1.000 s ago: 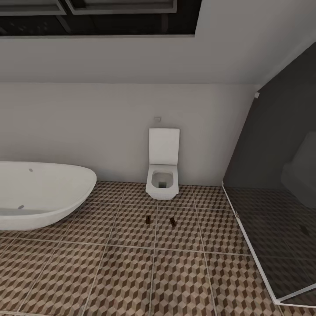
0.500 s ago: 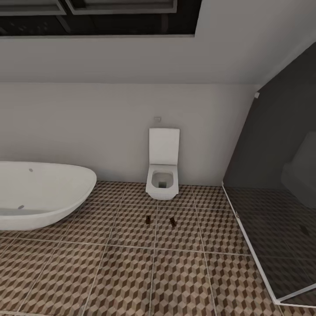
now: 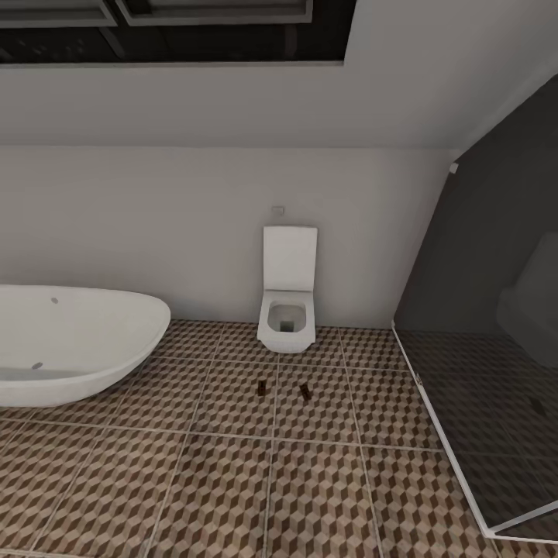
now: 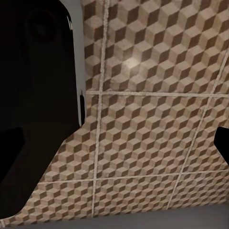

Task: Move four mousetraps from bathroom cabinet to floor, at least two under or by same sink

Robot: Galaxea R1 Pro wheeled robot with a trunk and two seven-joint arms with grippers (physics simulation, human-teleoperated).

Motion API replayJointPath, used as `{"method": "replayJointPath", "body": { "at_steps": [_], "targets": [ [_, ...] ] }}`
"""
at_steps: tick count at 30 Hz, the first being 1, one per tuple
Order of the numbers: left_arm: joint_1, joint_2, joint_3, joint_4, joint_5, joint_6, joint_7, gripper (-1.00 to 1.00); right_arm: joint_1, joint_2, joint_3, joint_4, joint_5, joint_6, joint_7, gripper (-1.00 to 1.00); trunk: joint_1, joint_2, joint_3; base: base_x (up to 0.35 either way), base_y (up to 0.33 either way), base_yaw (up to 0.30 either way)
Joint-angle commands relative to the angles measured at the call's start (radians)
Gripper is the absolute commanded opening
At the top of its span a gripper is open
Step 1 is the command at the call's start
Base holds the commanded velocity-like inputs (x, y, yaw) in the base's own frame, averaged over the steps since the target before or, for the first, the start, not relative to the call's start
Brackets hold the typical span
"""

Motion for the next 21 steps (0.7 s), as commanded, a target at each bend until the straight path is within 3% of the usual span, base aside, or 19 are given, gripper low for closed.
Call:
{"method": "replayJointPath", "body": {
  "at_steps": [1, 21],
  "targets": [
    [-0.001, 0.0, -0.008, 0.003, 0.006, -0.005, 0.001, 1.0, 0.0, 0.0, 0.002, 0.0, 0.0, 0.001, -0.002, 1.0, 0.0, -0.002, -0.002, 0.0, 0.0, 0.0],
    [-0.002, 0.0, -0.008, 0.003, 0.006, -0.005, 0.001, 1.0, 0.0, 0.0, 0.002, -0.001, 0.0, 0.001, -0.002, 1.0, 0.0, -0.002, -0.002, 0.0, 0.0, 0.0]
  ]
}}
